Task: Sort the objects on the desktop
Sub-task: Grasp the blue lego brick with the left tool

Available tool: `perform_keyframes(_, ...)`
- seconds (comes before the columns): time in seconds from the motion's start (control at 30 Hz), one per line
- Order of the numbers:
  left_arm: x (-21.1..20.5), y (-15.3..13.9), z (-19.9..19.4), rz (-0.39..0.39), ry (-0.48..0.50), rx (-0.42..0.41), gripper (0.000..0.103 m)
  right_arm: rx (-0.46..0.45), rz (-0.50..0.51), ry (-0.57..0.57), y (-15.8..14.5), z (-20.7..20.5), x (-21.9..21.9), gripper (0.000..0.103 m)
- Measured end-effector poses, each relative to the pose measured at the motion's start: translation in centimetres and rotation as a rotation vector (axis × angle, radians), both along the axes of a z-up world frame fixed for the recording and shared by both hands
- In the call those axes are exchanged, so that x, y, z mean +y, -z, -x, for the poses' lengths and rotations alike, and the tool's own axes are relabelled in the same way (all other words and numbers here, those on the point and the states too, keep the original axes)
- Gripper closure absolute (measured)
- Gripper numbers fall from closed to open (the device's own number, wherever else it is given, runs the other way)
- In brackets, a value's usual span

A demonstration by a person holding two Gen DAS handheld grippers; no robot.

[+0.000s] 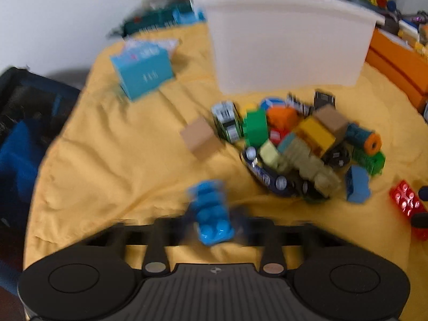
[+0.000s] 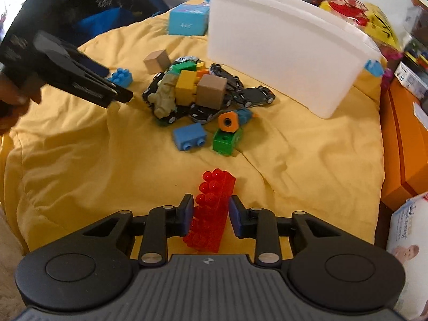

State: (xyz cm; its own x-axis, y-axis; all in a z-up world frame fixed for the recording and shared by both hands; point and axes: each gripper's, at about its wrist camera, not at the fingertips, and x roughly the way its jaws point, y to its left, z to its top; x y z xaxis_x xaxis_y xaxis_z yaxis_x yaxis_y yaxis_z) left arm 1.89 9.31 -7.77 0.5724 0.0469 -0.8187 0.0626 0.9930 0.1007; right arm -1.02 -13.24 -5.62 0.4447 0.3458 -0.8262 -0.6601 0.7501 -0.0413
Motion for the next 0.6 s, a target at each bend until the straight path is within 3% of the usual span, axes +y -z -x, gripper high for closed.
perform_keyframes(0.07, 0.3, -0.3, 0.4, 0.022, -0.004, 0.001, 0.075, 0.050, -0.062, 0.051, 0.2, -0.6, -0.9, 0.070)
perform_keyframes(0.17, 0.2, -1.8, 2.0, 0.074, 0.028, 0.010, 0.075, 0.070, -0.105, 0.106, 0.6, -1.0, -1.8, 0.058)
perform_keyframes(0.27, -1.0, -3.0, 4.1, 0.139, 0.112, 0.014, 0.075, 0.073, -0.134, 0.129, 0.5, -1.1, -2.6, 0.056)
perform_keyframes(0.37, -3.4, -2.9, 5.0, 0.134, 0.209, 0.022, 0.075, 0.064, -0.137, 0.156, 0.4, -1.4, -2.8, 0.057)
perform_keyframes(0.6, -6.0, -1.4, 4.7, 0.122, 0.258, 0.058, 0.075, 0.028, -0.083, 0.123, -0.6, -0.8, -2.2, 0.057)
